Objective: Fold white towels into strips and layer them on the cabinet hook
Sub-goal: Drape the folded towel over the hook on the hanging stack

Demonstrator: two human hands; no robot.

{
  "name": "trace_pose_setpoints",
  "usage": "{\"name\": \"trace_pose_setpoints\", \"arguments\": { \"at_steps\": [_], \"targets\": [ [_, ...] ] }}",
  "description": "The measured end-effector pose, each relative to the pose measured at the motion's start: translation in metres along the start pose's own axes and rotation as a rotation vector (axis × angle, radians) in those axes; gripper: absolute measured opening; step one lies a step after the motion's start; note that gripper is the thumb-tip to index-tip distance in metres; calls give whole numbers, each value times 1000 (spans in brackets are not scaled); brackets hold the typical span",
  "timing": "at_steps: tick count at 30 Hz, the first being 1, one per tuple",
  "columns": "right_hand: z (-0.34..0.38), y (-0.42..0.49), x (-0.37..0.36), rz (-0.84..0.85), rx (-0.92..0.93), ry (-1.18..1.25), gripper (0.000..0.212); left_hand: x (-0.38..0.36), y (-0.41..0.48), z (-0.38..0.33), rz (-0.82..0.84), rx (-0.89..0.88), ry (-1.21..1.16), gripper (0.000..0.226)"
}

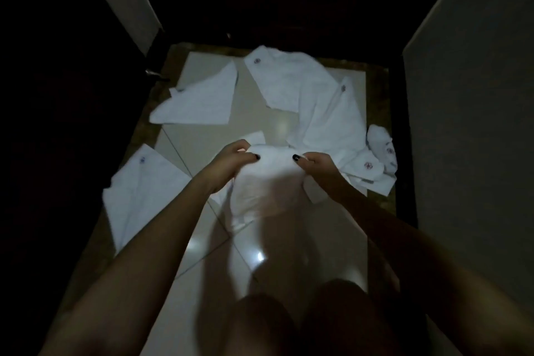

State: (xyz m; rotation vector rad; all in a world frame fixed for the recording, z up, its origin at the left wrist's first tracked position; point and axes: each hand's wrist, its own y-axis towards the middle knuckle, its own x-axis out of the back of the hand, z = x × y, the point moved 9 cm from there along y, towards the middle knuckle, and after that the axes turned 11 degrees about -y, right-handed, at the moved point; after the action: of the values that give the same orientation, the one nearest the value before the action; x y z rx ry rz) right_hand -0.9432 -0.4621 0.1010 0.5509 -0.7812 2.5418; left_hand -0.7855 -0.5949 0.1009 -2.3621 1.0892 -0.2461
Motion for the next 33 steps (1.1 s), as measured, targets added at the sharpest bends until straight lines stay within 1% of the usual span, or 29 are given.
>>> {"name": "trace_pose_setpoints", "arguments": {
  "at_steps": [2, 4, 7, 9, 11, 14, 17, 19, 21, 23, 26, 28, 29, 31, 33],
  "targets": [
    [71, -20, 36, -18, 66, 8, 43, 16, -36, -57, -35, -21, 13, 17],
    [141, -43, 67, 14, 116, 25, 29, 26, -74, -113, -45, -34, 5, 14],
    [246, -79, 107, 47, 203, -16, 18, 33, -132, -200, -55, -64, -46, 7],
    [319, -111, 130, 76, 282, -51, 14, 34, -174, -265, -55, -110, -95, 15],
    [388, -145, 148, 110, 354, -88, 13, 35, -221, -329, -101, -176, -149, 19],
    [475, -195, 174, 150, 397, -111, 16, 46, -297, -416, -238, -312, -217, 17],
    [550, -242, 195, 179, 424, -189, 23, 61, -370, -485, -336, -400, -245, 11],
    [596, -274, 207, 166, 471, -300, 28, 72, -417, -524, -393, -460, -219, 14],
    [634, -305, 218, 111, 548, -385, 27, 82, -462, -559, -453, -535, -185, 14],
    [665, -333, 226, 60, 631, -419, 21, 89, -505, -587, -500, -617, -142, 12],
    [694, -365, 224, 33, 700, -562, 16, 97, -567, -613, -584, -736, -91, 11],
    [703, -378, 221, 3, 689, -663, 22, 101, -609, -624, -673, -817, -41, 8],
    [705, -383, 221, -7, 674, -674, 23, 102, -629, -627, -715, -847, -12, 8],
    [705, -391, 221, -23, 648, -634, 21, 107, -666, -626, -813, -874, 35, 12],
    [701, -401, 221, -33, 632, -573, 17, 115, -702, -615, -945, -876, 49, 18]
  ]
}}
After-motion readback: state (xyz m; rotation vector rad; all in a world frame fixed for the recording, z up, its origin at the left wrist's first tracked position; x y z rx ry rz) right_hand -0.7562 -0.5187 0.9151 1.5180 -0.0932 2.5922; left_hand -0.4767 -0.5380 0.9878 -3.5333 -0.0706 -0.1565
